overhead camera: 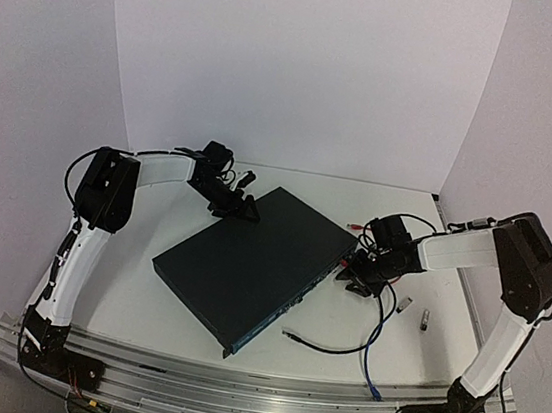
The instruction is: Pull the plug from the switch port
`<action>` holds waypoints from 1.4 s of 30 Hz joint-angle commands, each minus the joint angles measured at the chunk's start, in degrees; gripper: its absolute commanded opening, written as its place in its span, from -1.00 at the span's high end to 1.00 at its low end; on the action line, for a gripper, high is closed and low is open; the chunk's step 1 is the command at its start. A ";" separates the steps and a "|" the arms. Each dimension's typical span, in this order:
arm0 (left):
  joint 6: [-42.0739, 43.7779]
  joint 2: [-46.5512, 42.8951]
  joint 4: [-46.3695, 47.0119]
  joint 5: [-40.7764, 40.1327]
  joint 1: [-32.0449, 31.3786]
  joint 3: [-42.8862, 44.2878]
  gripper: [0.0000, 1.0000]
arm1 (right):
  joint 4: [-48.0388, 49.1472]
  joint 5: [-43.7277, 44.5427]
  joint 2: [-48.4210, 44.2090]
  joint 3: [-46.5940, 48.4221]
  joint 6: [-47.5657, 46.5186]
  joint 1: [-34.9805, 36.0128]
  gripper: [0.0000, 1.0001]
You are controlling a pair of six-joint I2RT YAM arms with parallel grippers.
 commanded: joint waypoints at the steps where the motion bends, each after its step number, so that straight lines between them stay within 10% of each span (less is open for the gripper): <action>1: 0.20 1.27 -2.32 -2.73 -1.44 -0.64 -0.69 | -3.53 1.26 -0.20 -0.54 -1.21 0.43 0.25; 24: -0.40 0.85 -0.43 -2.78 -1.45 -2.41 -0.69 | -0.60 -0.44 -3.45 5.03 -56.23 2.10 0.21; 42: -1.16 1.73 -0.47 -3.58 -1.44 -1.73 -0.69 | -3.06 -1.21 0.46 6.69 -64.74 2.10 0.33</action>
